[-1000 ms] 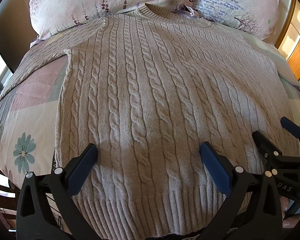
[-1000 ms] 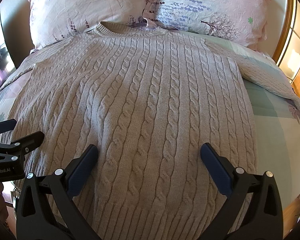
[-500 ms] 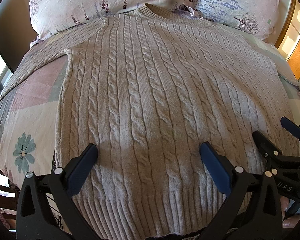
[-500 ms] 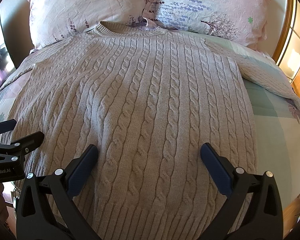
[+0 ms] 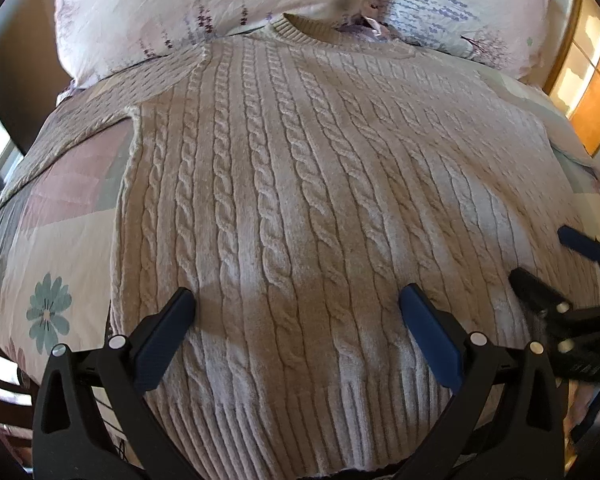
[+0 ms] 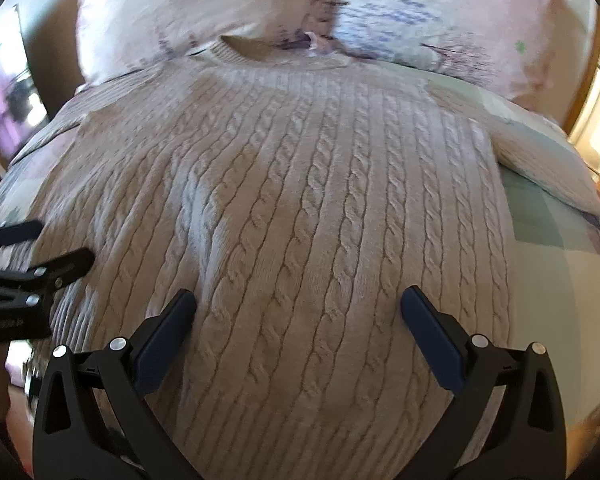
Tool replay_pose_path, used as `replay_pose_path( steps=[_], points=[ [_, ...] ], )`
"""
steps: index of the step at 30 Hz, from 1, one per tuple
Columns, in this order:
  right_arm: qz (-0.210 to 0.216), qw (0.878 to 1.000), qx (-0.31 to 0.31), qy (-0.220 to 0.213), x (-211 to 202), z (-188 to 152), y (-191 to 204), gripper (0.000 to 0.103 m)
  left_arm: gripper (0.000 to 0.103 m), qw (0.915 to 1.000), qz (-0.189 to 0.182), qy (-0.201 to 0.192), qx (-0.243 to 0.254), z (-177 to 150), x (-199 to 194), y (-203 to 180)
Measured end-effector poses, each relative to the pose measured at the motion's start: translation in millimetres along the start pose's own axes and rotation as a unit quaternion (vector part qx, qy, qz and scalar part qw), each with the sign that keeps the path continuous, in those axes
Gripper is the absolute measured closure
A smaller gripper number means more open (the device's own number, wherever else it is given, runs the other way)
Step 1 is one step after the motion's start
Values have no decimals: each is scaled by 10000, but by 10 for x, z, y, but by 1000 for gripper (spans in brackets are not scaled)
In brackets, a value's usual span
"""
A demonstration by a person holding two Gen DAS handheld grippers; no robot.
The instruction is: Fold small clothes
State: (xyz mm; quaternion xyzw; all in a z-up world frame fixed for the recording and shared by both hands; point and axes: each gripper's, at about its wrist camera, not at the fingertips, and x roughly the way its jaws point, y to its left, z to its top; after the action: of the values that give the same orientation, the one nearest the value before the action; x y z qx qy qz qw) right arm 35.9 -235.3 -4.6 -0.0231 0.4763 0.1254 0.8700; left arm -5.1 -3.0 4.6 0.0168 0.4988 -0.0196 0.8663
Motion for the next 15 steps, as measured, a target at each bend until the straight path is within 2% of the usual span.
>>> replay_pose_path(
  steps=[1,3,5,7,8,9,10,12,13,15],
  points=[
    [75,9999,133,-77,-49,29,-120,1,2,10000,-38,24,20,18,9,6],
    [-169,9958,779,-444,-243,119,-613,1,2,9994,-335,45,-56,90,-11,113],
    [-676,9779,1738,-947,-491,177,-1375,5,2,9978,-586,-115,-276,157,-45,272],
    [-1040,9540,2546,-1197,-643,149,-1972,17,2,9933,-800,-467,-691,277,-97,534],
    [-1260,9315,3144,-1324,-736,90,-2429,30,2,9905,-878,-611,-860,318,-111,640],
    [-1418,9097,3634,-1425,-803,17,-2829,39,2,9862,-960,-824,-1068,366,-123,778],
    [-1577,8865,4098,-1462,-849,-71,-3185,43,2,9835,-947,-971,-1198,395,-134,873],
    [-1750,8447,4848,-1443,-888,-240,-3652,51,2,9814,-759,-1127,-1354,464,-129,1027],
    [-1644,8125,5397,-1469,-899,-405,-3926,52,2,9810,-695,-1174,-1381,506,-101,1118],
    [-1421,7845,5863,-1435,-852,-584,-4178,54,2,9796,-794,-1177,-1421,570,-37,1257]
  ],
)
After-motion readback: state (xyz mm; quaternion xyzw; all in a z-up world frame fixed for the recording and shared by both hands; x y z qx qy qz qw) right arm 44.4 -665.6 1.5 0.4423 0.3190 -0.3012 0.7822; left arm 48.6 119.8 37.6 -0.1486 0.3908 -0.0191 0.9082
